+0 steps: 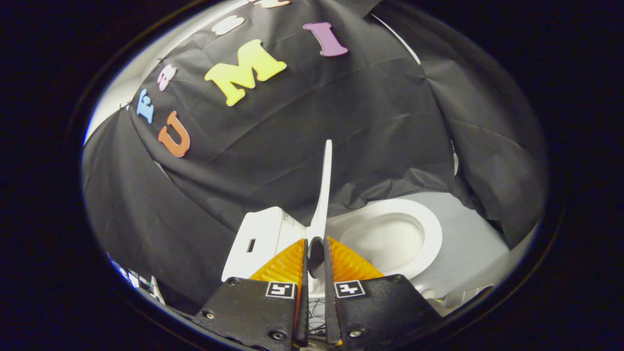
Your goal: Open the toilet lid.
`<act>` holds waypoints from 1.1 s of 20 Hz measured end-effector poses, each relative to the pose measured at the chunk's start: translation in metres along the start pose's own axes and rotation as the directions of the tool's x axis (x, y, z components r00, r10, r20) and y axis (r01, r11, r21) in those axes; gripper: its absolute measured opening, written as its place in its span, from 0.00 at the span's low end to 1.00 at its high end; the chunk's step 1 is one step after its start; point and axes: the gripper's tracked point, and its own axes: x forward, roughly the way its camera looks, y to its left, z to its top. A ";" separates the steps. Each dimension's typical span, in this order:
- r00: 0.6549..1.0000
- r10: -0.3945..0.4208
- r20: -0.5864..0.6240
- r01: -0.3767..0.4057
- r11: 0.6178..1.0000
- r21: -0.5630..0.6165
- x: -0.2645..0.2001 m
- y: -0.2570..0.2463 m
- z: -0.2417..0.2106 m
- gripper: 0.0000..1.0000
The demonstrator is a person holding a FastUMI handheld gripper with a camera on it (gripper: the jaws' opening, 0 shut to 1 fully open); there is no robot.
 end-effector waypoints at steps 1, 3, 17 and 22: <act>1.000 0.005 0.002 -0.005 1.000 -0.004 -0.001 0.007 0.000 0.18; 1.000 0.018 0.001 -0.018 1.000 -0.024 0.001 0.024 -0.002 0.18; 1.000 0.022 -0.011 -0.024 0.974 -0.224 0.017 0.137 -0.029 0.20; 0.999 0.039 -0.030 -0.045 0.967 -0.251 0.030 0.170 -0.038 0.20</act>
